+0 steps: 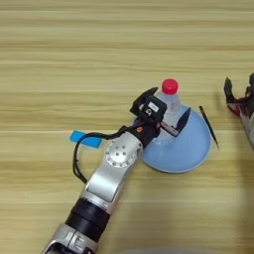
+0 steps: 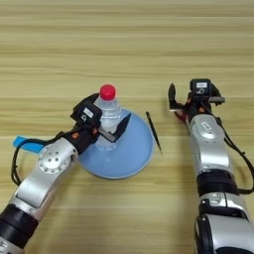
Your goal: Move the objects on the table
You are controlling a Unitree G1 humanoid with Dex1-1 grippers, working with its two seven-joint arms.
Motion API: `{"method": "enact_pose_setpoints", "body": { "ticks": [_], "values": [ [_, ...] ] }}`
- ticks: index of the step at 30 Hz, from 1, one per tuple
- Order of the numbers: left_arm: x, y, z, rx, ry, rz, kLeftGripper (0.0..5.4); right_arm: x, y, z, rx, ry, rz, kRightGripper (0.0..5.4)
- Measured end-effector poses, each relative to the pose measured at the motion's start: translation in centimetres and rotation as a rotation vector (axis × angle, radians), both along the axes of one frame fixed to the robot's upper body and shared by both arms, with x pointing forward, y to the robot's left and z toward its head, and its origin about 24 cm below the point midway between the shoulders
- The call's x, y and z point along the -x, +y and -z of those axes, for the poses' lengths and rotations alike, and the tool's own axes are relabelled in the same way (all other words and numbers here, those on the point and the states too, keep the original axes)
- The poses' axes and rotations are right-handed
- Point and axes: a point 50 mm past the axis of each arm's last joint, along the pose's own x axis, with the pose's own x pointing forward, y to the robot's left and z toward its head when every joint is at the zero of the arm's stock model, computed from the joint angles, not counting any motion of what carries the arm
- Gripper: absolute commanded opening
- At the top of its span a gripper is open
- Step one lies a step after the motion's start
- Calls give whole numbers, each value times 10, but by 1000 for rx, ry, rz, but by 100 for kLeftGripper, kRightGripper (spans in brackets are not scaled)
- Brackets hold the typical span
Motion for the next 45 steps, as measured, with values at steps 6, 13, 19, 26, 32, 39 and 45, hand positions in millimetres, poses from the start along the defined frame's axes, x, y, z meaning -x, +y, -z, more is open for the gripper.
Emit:
{"method": "enact_pose_setpoints", "body": {
  "ticks": [6, 13, 19, 26, 32, 39, 45],
  "values": [
    [2, -1, -8, 16, -35, 13, 537, 0, 0, 0, 0, 1, 0, 540],
    [3, 0, -9, 25, -41, 17, 537, 0, 0, 0, 0, 1, 0, 540],
    [4, 1, -20, 60, -82, 19, 537, 0, 0, 0, 0, 1, 0, 540],
    [4, 2, -28, 104, -122, 19, 537, 0, 0, 0, 0, 1, 0, 540],
    [7, 3, -40, 161, -169, 37, 537, 0, 0, 0, 1, 1, -1, 540],
    [13, 4, -54, 226, -226, 70, 537, 0, 0, 1, 1, 3, -1, 540],
    [14, 13, -69, 290, -281, 41, 537, 0, 0, 1, 2, 6, 0, 540]
  ]
}}
